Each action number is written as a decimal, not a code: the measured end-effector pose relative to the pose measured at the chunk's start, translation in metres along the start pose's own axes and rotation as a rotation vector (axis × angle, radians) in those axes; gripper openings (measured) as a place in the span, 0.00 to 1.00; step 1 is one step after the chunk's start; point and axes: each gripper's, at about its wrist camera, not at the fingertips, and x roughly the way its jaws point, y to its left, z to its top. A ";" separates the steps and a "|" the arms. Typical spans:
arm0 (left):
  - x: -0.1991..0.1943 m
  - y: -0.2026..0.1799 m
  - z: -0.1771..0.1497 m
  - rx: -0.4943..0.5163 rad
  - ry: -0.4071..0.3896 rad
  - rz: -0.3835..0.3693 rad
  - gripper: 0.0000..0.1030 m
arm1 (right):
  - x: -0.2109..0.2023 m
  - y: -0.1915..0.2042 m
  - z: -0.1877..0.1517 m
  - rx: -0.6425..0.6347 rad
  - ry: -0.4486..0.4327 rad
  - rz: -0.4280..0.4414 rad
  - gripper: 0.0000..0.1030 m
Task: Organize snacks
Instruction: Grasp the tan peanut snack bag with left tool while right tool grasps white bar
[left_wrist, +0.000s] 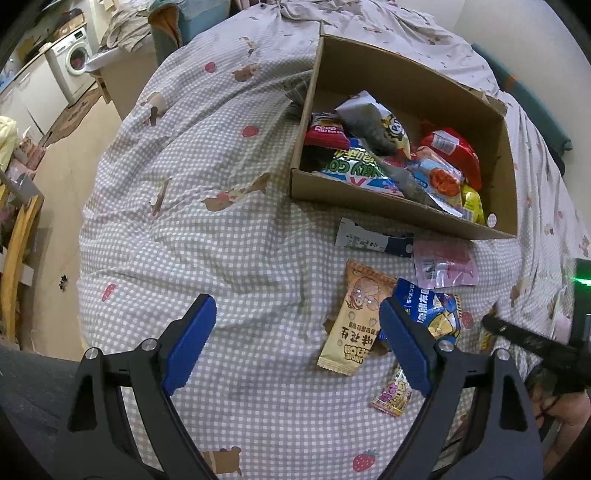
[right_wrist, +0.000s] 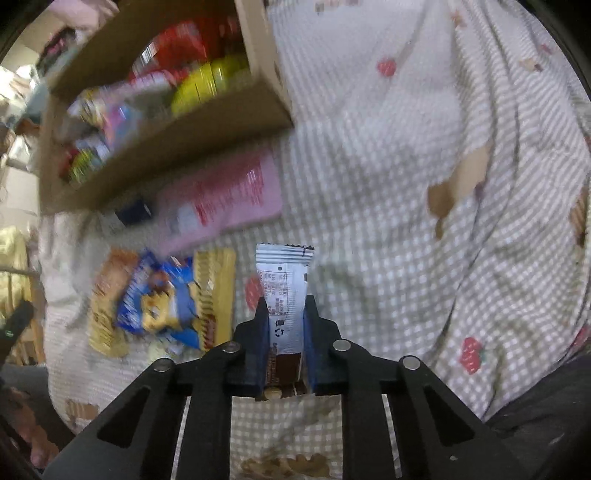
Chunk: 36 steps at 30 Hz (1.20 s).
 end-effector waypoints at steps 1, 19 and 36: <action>0.001 0.001 0.000 -0.004 0.004 0.002 0.85 | -0.007 -0.001 0.001 0.008 -0.028 0.021 0.16; 0.056 -0.041 -0.023 0.204 0.228 -0.028 0.85 | -0.056 0.023 -0.001 -0.005 -0.204 0.372 0.16; 0.112 -0.070 -0.017 0.352 0.300 0.034 0.48 | -0.037 0.015 0.006 0.023 -0.153 0.367 0.16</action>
